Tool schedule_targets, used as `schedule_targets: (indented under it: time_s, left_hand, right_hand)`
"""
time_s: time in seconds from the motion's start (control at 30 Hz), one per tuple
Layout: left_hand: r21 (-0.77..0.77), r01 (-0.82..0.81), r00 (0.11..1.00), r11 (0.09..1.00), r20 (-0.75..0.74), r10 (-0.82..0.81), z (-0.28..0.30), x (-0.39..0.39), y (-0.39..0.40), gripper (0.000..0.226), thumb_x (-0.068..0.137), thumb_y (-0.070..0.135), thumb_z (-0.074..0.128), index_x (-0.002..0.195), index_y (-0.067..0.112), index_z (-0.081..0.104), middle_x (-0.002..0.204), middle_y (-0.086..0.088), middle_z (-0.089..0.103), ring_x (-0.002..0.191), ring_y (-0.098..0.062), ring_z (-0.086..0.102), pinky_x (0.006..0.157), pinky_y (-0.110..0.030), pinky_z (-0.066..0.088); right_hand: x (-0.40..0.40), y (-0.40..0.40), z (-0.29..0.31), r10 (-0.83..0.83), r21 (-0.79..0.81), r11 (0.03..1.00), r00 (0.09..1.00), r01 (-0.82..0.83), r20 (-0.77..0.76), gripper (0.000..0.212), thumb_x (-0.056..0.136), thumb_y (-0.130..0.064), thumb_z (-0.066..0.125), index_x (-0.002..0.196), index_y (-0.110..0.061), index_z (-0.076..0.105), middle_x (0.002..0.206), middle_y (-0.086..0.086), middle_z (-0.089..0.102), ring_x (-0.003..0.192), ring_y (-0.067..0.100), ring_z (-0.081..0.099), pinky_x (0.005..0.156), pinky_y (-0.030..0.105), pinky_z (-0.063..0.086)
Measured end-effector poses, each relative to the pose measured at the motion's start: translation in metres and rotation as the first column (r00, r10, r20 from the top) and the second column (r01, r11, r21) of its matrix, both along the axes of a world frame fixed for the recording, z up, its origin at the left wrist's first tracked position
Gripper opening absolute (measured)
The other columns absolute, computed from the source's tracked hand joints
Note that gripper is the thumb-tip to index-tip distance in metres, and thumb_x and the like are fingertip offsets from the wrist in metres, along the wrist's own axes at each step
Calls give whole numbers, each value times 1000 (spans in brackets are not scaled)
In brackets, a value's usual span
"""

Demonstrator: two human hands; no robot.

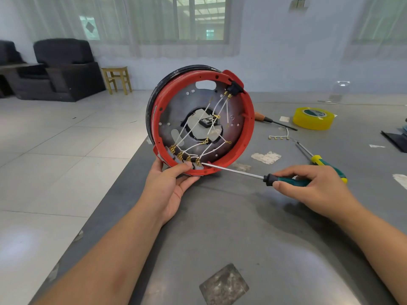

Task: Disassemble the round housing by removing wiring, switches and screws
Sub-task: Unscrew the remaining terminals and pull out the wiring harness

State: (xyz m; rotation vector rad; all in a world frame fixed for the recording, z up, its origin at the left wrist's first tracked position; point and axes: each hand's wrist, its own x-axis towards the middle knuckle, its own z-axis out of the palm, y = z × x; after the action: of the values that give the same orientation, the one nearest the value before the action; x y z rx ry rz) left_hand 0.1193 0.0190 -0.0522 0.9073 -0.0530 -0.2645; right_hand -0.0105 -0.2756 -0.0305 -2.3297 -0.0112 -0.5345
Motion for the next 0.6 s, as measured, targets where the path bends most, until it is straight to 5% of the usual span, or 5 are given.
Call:
schedule_targets:
  time_s: [0.23, 0.6]
  left_hand:
    - [19, 21, 1000, 1000, -12, -21, 1, -1, 1, 53, 87, -18, 65, 133, 7, 59, 111, -24, 75, 106, -45, 74, 82, -50, 64]
    - [69, 67, 998, 995, -7, -67, 1, 0, 0, 52, 90, -21, 60, 132, 10, 57, 112, -22, 77, 101, -42, 77, 78, -49, 65]
  right_hand:
    - [-1, 1, 6, -8, 20, 1000, 999, 9, -49, 18, 77, -41, 82, 85, -55, 75, 81, -20, 74, 78, 2, 66, 60, 8, 49]
    - [4, -5, 23, 62, 159, 987, 955, -15, -291, 6, 85, -30, 78, 81, -33, 81, 58, -5, 68, 45, 12, 49, 45, 16, 41]
